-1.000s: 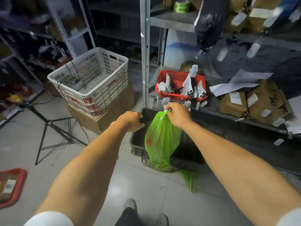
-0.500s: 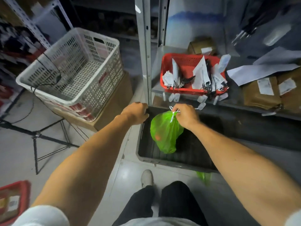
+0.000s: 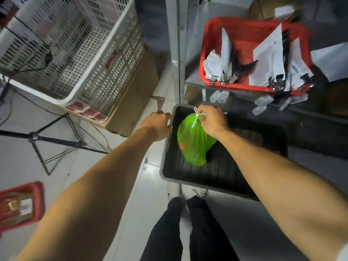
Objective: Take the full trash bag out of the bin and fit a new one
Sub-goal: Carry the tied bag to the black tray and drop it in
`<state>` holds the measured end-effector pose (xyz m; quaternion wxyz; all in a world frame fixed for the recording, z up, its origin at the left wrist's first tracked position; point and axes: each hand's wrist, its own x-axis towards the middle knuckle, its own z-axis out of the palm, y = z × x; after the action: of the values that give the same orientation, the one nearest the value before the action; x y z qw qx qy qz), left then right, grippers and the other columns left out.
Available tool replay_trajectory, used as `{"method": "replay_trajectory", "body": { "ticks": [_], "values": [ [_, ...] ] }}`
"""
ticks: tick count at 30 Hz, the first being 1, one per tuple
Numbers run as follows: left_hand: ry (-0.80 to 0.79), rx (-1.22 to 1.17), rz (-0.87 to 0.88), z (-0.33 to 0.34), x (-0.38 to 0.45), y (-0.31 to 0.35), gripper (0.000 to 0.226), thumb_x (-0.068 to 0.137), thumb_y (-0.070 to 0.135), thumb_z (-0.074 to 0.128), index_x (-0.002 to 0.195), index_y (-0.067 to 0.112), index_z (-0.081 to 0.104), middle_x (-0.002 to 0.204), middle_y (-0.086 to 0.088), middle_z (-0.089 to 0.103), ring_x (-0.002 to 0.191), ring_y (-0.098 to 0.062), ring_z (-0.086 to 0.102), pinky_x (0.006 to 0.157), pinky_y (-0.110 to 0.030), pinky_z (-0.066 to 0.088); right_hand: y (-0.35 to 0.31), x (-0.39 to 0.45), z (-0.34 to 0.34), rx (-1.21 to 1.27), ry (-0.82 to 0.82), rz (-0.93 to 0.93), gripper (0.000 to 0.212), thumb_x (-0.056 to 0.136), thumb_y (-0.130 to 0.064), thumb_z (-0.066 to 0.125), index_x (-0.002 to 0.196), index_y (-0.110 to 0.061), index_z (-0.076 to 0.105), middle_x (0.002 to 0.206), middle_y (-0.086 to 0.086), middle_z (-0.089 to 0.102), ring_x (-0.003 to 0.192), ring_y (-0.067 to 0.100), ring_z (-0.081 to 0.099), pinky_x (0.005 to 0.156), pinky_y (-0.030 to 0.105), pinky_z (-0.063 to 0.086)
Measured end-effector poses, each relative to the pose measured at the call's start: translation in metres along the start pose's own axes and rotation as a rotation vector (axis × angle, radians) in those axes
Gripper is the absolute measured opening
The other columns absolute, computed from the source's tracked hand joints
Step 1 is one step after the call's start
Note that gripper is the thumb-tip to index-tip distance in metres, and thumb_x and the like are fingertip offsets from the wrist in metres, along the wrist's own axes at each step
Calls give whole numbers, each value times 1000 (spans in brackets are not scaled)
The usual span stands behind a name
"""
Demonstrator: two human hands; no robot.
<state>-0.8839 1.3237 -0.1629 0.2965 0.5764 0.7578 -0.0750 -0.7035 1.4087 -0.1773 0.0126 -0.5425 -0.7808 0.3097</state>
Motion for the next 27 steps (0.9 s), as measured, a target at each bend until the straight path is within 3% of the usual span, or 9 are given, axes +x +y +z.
{"method": "replay_trajectory", "body": {
  "ticks": [4,7,10,17,24,27],
  "values": [
    [-24,-37,-64,10,10,-16,45,90,34,53,133,21,52,132,-12,58,121,-32,53,97,-37,45,-14,11,19,10,-77,-48,26,87,-2,58,97,-23,70,109,5,71,103,29,64,74,30,45],
    [-26,-51,-98,14,11,-24,43,91,33,52,132,20,54,130,-13,59,121,-31,53,97,-35,44,-24,9,29,-11,-162,-118,21,86,-6,62,95,-23,71,108,5,71,103,30,64,81,36,52],
    [-28,-48,-108,12,9,-29,42,91,33,53,131,20,55,130,-12,59,121,-30,53,97,-35,43,-27,3,32,-19,-193,-138,22,87,-6,62,103,-18,72,111,7,70,106,31,62,87,38,51],
    [0,-42,-90,-13,0,-25,43,90,34,52,131,21,54,129,-11,60,119,-31,54,97,-40,47,-30,-10,10,-66,-187,-99,49,87,-22,65,135,-24,54,132,7,56,119,29,56,97,40,49],
    [49,38,42,-52,-22,1,37,87,35,53,120,19,58,125,-11,62,114,-33,56,92,-40,48,-32,-50,-42,-213,-110,-52,52,90,-32,60,140,-25,47,138,6,49,130,28,43,101,42,44],
    [68,66,111,-66,-34,29,43,88,34,54,126,15,56,127,-16,59,117,-35,55,97,-41,47,-24,-80,-68,-252,-49,-6,54,91,-35,58,142,-25,45,142,5,46,133,28,39,102,43,44]
  ]
}}
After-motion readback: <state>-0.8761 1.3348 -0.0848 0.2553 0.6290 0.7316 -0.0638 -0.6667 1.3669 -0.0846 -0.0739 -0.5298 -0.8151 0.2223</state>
